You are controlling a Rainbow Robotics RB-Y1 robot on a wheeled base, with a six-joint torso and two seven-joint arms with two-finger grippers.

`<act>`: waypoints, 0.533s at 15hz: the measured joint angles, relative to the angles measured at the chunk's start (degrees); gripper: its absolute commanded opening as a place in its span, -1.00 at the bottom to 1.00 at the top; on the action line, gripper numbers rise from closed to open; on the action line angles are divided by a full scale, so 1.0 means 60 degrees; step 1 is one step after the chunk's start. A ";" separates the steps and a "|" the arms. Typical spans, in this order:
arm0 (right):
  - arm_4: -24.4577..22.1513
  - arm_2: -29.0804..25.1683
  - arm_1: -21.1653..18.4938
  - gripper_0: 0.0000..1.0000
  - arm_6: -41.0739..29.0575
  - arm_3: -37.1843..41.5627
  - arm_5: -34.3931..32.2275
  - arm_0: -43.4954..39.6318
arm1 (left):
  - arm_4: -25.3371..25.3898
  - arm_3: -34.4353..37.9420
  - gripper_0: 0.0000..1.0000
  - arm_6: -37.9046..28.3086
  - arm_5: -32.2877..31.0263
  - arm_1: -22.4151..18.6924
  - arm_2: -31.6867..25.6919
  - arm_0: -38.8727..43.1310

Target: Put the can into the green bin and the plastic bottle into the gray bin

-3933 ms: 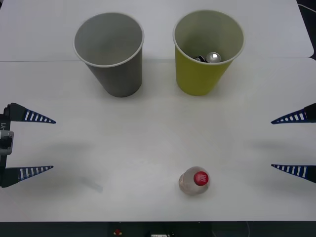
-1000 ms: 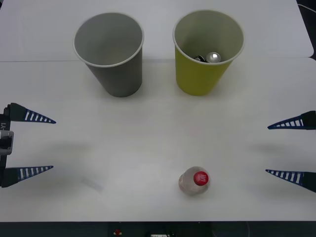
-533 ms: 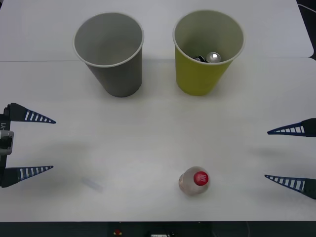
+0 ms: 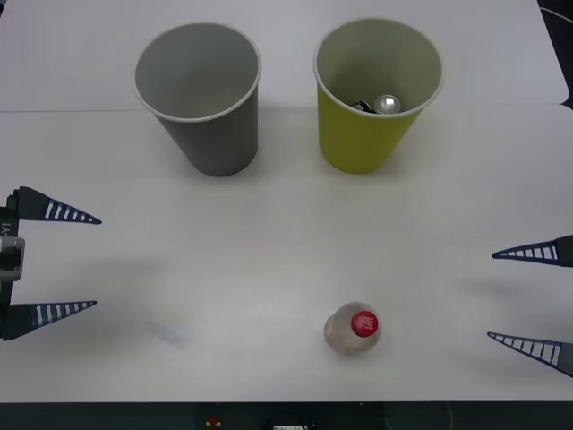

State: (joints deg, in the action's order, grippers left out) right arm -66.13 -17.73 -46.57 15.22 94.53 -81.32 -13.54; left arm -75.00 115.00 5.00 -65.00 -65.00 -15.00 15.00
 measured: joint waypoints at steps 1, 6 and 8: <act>0.0098 0.0093 0.0124 1.00 0.0249 -0.0239 -0.0066 0.0006 | 0.0000 0.0000 1.00 0.0000 0.0000 0.0000 0.0000 0.0000; 0.0156 0.0390 0.1056 1.00 0.1467 -0.1177 -0.0370 0.0044 | 0.0000 0.0000 1.00 0.0000 0.0000 0.0000 0.0000 0.0000; 0.0156 0.0504 0.1352 1.00 0.1713 -0.1481 -0.0487 0.0063 | 0.0000 0.0000 1.00 0.0000 0.0000 0.0000 0.0000 0.0000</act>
State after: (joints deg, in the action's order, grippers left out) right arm -65.20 -14.71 -38.46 25.49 85.65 -84.24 -13.16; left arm -75.00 115.00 5.00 -65.00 -65.00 -15.00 15.00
